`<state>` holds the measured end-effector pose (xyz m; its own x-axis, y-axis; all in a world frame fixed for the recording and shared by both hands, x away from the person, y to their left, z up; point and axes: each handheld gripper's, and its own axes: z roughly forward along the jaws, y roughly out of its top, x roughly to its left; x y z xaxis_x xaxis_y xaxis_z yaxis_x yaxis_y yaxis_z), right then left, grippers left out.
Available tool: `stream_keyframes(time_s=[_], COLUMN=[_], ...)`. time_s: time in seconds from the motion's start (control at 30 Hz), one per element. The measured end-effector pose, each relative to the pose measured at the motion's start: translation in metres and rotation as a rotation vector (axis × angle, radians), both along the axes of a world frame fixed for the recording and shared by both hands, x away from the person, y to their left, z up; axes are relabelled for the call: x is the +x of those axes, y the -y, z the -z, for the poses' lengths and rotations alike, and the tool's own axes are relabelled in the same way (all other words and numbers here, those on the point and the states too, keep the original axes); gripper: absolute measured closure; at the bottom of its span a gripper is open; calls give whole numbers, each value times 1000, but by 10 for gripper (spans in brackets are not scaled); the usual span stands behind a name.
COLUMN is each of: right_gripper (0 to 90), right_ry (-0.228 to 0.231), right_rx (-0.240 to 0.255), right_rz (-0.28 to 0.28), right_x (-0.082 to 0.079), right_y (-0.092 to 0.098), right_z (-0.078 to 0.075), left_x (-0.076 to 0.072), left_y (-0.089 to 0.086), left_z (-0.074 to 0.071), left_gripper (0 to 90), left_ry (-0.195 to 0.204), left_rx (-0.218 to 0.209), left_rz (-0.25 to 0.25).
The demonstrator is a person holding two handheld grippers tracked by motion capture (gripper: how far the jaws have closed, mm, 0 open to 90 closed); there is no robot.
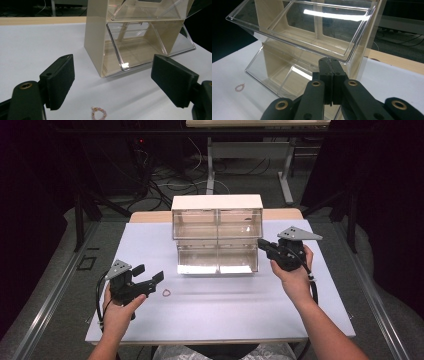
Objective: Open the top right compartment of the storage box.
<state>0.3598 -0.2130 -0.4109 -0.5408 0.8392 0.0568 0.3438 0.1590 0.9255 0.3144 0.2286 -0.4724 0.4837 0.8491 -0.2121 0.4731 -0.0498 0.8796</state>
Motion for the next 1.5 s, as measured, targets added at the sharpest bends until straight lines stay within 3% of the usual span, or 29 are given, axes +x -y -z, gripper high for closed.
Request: stream_keyframes(time_s=[0.67,0.73,1.0,1.5], right_gripper=[900,900,900,900], right_ry=[-2,-19,-6,21], right_rx=[19,21,37,43], right_rz=[1,1,9,-3], right_x=[4,4,7,5], right_y=[-2,-1,1,-3], right_z=[6,7,8,-5], left_x=[-1,-1,-1,-1], left_y=[-1,-1,-2,-2], left_z=[2,3,3,5], left_gripper=[177,177,177,178], left_ry=[-5,-5,-6,-8], left_rx=[2,3,6,12], left_rz=[4,3,3,-2])
